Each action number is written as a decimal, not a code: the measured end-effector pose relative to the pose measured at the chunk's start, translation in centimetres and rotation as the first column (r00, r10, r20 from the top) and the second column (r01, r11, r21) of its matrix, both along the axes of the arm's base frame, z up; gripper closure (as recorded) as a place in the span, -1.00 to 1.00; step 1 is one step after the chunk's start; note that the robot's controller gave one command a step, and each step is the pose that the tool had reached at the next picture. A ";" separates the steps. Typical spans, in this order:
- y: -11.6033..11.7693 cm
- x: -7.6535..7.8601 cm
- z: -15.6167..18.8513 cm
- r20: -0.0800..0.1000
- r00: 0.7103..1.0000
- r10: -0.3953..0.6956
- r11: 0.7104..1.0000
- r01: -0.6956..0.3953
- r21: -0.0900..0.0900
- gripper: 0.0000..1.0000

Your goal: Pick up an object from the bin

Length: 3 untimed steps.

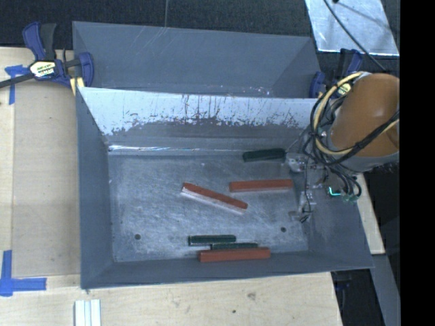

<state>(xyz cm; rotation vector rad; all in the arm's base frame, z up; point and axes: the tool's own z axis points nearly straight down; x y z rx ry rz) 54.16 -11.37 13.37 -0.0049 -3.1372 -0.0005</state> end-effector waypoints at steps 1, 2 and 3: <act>2.7 3.3 -6.5 0.006 0.934 0.358 0.934 -0.358 0.000 -1.00; 2.6 3.5 -6.2 0.010 0.934 0.357 0.934 -0.357 -0.003 1.00; 1.7 3.0 9.9 0.016 0.944 0.331 0.944 -0.331 -0.007 1.00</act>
Offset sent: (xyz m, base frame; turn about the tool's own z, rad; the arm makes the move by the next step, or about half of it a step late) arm 0.0329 0.0267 -0.0637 -0.3657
